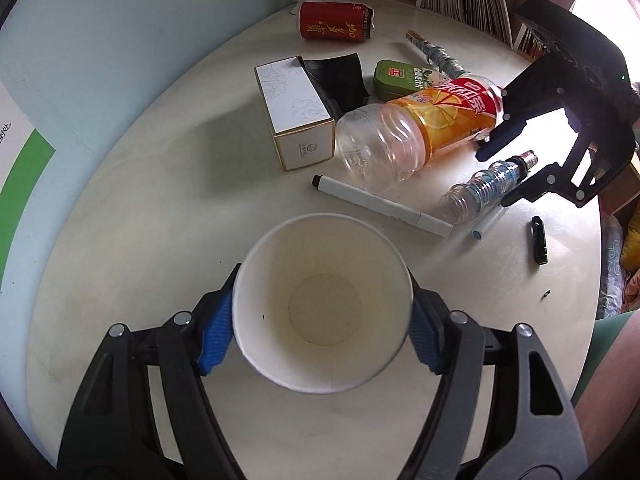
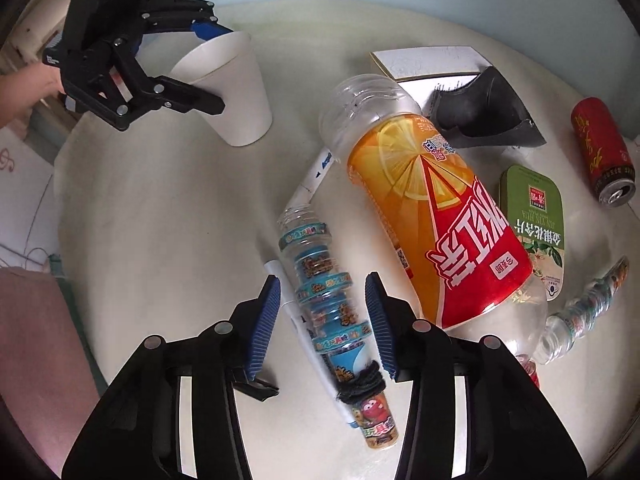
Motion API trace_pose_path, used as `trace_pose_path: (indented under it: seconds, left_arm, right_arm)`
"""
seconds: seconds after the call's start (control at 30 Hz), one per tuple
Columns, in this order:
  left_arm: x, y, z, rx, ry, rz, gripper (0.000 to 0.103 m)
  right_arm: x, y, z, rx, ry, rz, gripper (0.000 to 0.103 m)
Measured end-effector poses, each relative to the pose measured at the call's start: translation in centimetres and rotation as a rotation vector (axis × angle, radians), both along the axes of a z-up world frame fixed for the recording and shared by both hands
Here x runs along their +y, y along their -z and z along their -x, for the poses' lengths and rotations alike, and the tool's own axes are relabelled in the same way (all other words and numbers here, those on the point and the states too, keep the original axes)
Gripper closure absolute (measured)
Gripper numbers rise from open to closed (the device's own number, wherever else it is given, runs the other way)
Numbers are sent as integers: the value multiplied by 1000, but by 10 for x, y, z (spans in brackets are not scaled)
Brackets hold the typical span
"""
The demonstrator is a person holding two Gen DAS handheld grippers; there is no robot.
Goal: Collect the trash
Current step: 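Grasp the white paper cup with the left tool while the right tool grasps the small clear bottle, then carry the cup and small bottle to the bin and release both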
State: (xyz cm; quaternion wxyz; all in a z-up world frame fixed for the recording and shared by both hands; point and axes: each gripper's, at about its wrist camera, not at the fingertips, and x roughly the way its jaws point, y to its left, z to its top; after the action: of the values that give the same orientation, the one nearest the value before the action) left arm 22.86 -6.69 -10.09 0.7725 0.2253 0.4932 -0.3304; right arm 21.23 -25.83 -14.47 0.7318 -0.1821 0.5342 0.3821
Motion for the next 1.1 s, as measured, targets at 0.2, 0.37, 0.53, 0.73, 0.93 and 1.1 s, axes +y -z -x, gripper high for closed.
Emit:
trace_pose_path:
  seconds: [0.2,0.37,0.53,0.73,0.93,1.1]
  left_arm:
    - [1,-2,8,25,-4,13,36]
    - [5,-15,17,12,-7,16,36]
    - [6,-34,25,-14,-6,18,36]
    - [0,-62,40,-46,16,35,36]
    - [-27,-88,64,-92,128,54,36]
    - [-65,-100,94,-100,274,70,36]
  right_arm:
    - [18,14,3,-23,-99,78,69]
    - [23,8,4,-34,-85,43,69]
    - [22,-23,10,-57,-57,-28,69]
    - [12,-69,26,-132,-19,-69,69]
    - [-21,-105,60,-209,74,-76,69]
    - [-52,-125,112,-243,225,-87,69]
